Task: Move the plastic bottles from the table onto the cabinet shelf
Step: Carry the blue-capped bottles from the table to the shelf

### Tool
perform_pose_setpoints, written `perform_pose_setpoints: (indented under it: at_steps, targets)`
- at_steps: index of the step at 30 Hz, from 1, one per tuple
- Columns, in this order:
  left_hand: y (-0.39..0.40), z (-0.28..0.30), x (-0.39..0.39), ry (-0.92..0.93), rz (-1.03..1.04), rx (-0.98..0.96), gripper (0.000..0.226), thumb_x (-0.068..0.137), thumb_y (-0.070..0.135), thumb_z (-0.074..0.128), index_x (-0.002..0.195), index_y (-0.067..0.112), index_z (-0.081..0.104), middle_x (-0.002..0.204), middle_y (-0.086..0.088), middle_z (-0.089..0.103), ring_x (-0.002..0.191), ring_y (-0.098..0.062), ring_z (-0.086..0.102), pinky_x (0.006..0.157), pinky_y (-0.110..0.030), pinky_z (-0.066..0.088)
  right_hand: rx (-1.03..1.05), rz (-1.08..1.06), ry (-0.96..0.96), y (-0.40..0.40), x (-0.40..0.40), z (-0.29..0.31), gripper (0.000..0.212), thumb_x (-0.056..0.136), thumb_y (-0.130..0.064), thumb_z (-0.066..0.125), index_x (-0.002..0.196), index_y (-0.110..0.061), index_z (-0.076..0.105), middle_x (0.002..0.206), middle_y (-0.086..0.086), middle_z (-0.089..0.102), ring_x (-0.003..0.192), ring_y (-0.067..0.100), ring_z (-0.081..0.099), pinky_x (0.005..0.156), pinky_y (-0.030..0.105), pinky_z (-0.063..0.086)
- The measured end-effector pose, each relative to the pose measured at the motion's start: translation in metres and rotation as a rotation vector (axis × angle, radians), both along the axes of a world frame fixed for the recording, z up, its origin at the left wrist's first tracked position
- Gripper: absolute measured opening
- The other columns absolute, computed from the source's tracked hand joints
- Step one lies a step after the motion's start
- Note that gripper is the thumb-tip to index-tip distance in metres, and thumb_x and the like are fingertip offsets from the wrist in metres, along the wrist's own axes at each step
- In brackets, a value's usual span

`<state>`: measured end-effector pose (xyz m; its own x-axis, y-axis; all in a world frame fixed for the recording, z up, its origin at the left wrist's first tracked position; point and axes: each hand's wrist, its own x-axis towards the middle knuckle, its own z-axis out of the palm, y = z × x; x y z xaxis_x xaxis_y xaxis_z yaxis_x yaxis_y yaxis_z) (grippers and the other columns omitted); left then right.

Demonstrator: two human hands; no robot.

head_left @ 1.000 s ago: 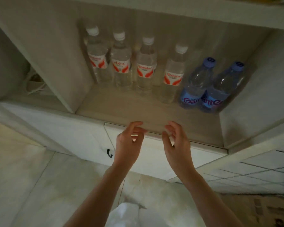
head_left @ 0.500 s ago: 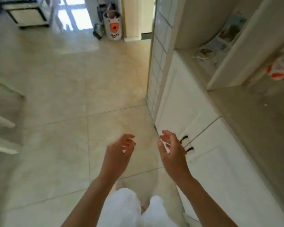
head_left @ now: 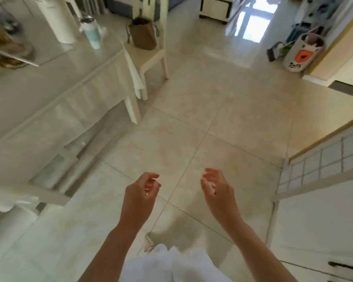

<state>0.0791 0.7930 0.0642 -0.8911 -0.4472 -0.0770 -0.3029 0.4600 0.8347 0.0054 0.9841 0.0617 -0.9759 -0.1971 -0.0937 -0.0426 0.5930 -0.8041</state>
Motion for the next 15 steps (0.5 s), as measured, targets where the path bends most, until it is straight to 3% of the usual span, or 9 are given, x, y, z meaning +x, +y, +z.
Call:
perform_pose_setpoints:
  at_steps: [8,15]
  targets:
    - [-0.176,-0.009,0.040,-0.046,0.307,0.000,0.016,0.091,0.011,0.060,0.099,0.023,0.067,0.080,0.012,0.071,0.076,0.000,0.066,0.067,-0.003,0.046,-0.018,0.312,-0.040,-0.213,-0.006,-0.012,0.026,0.092,-0.019,0.059,0.117,-0.016,0.056,0.100,-0.005,0.064,0.099,0.012,0.064,0.088,0.030,0.050]
    - [-0.272,-0.013,0.049,-0.036,0.585,0.050,0.018,0.091,0.011,0.057,0.097,0.024,0.067,0.078,0.013,0.071,0.076,-0.001,0.067,0.066,-0.002,0.044,0.011,0.564,-0.086,-0.337,-0.019,-0.013,0.029,0.094,-0.026,0.055,0.122,-0.017,0.053,0.102,-0.003,0.067,0.102,0.007,0.061,0.089,0.023,0.047]
